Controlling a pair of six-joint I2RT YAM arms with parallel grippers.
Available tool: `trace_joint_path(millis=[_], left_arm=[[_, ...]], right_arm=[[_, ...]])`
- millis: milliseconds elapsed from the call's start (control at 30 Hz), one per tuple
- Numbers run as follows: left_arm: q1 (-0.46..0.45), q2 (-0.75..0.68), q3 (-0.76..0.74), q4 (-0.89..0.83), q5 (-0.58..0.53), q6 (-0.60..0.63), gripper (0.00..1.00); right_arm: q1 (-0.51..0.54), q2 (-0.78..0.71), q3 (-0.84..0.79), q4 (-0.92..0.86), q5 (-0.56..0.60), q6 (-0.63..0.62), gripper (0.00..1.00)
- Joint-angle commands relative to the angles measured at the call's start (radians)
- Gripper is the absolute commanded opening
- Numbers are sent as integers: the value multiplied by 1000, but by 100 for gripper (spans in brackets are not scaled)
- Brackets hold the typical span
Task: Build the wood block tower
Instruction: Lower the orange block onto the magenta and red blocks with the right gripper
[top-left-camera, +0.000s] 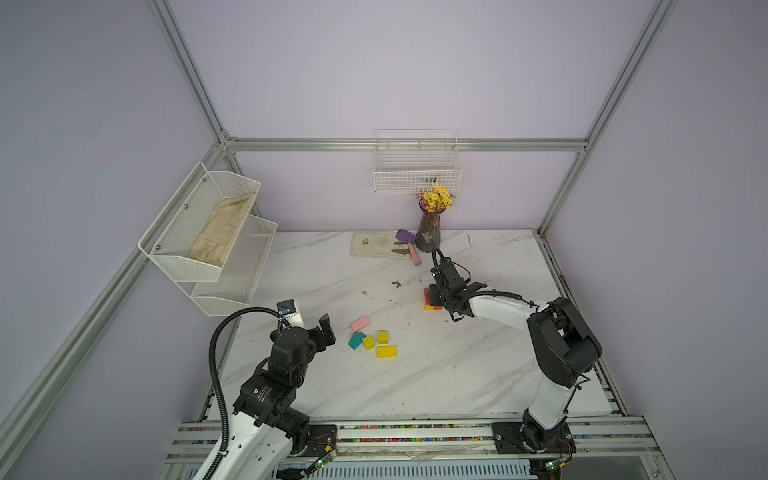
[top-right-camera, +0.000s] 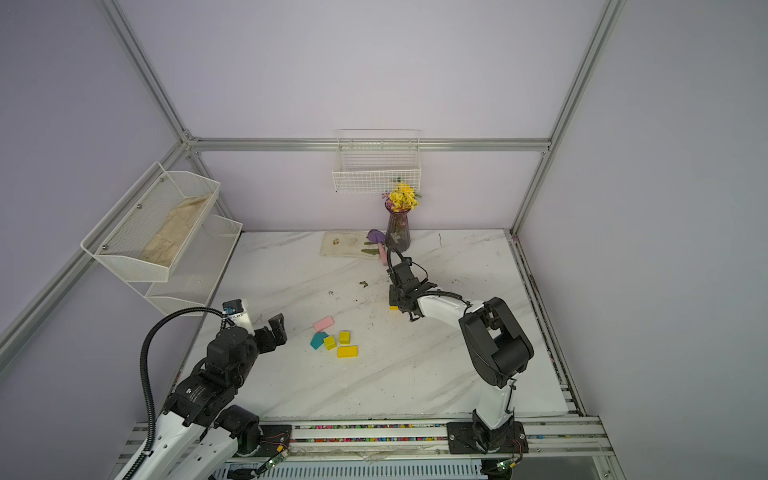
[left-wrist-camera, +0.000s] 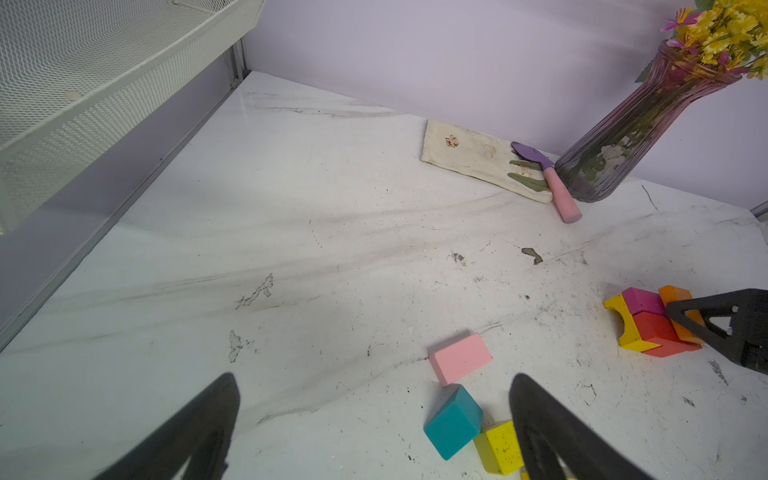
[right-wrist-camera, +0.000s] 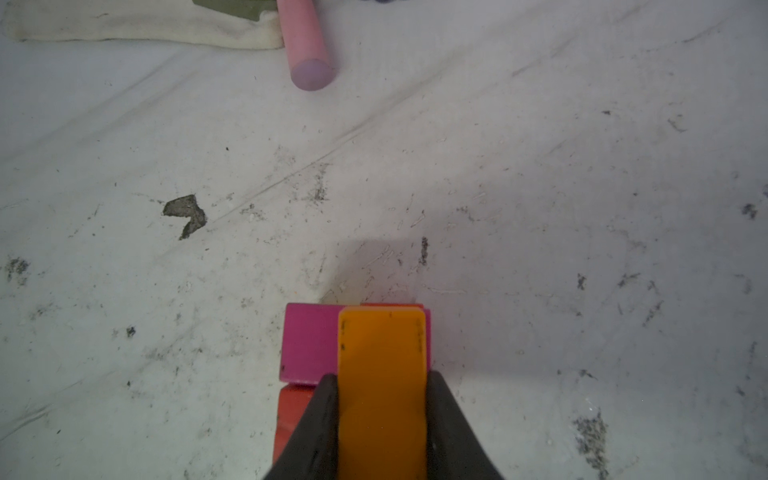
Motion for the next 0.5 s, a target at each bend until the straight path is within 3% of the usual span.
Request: trace_joint_path(millis=[0, 467], left_arm=[[6, -6, -35, 32, -16, 10, 99], [5, -5, -35, 32, -16, 10, 100]], right_arm=[[-6, -31, 9, -39, 20, 7, 7], [-6, -14, 16, -39, 14, 6, 24]])
